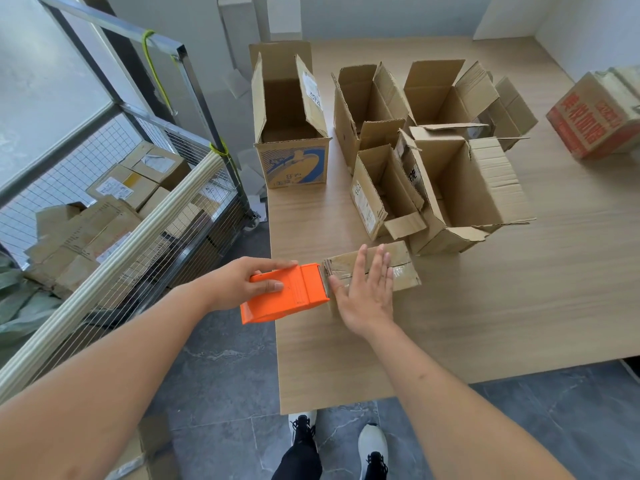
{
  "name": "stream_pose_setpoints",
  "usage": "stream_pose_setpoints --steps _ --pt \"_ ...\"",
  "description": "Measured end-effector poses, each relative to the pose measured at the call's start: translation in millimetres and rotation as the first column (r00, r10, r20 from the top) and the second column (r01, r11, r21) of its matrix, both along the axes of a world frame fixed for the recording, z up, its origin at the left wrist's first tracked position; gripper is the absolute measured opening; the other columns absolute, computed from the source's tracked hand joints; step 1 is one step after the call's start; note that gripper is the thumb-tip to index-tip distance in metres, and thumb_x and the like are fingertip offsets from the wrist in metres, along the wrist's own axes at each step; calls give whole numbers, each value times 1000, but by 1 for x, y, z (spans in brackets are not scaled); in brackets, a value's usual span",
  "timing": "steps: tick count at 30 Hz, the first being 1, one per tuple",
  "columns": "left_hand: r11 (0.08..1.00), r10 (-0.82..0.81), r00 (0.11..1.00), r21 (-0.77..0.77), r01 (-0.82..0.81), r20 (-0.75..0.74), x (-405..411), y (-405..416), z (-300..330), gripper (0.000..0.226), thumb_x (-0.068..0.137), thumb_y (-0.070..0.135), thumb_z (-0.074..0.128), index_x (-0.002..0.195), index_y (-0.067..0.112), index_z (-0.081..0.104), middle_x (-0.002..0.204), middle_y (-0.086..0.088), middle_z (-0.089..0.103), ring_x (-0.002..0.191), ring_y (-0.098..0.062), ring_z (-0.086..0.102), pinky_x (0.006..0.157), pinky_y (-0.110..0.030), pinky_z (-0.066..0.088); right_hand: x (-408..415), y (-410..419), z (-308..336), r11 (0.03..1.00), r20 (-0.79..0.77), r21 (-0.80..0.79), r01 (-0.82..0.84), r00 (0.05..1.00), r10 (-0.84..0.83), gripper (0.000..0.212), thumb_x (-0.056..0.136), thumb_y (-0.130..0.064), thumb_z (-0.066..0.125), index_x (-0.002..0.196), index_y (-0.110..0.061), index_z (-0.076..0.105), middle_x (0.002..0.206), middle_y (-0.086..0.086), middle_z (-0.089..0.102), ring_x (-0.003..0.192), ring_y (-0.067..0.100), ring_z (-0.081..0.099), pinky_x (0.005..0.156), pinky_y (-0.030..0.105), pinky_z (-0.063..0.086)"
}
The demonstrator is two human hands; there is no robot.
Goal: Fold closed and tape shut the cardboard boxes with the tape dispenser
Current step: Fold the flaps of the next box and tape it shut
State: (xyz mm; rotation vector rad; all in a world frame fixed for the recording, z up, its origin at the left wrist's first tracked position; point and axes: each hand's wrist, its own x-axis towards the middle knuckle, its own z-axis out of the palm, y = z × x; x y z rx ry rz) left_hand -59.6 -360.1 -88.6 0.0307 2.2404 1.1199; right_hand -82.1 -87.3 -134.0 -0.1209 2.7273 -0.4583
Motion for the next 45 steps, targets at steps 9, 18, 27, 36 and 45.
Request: stream_pose_setpoints --steps 9,18,27,36,45 --pt "1000 6 1000 -2 -6 4 10 -4 3 47 94 59 60 135 72 42 133 30 50 114 -4 56 90 -29 51 -4 -2 -1 1000 83 11 -23 996 22 95 97 -74 19 150 -22 -39 151 12 -52 140 25 -48 118 40 -26" --pt "999 29 999 29 -30 31 15 -6 8 46 94 55 62 134 71 45 132 27 55 113 -7 61 89 -26 53 -6 -1 -1 999 118 6 -47 992 46 106 93 -80 26 147 -23 -43 146 10 -58 138 25 -52 119 43 -25" --pt "999 35 999 -17 -34 17 20 -11 11 48 94 57 62 136 69 43 137 26 53 118 -7 58 104 -42 50 -8 -1 0 998 164 6 -56 985 54 102 95 -77 24 145 -21 -46 143 13 -60 136 27 -53 120 46 -24" --pt "989 49 998 -141 -42 48 11 5 18 44 96 52 63 132 70 47 140 15 53 121 -14 55 105 -46 48 -8 0 0 997 169 17 -79 983 75 101 95 -77 22 139 -23 -51 136 11 -65 134 27 -55 119 47 -25" --pt "937 7 998 -348 16 65 -23 41 19 48 94 54 64 139 57 51 154 6 46 136 -25 47 112 -51 41 -7 -3 -5 996 129 37 -85 988 80 105 95 -74 29 147 -18 -43 147 18 -55 137 30 -52 118 47 -26"
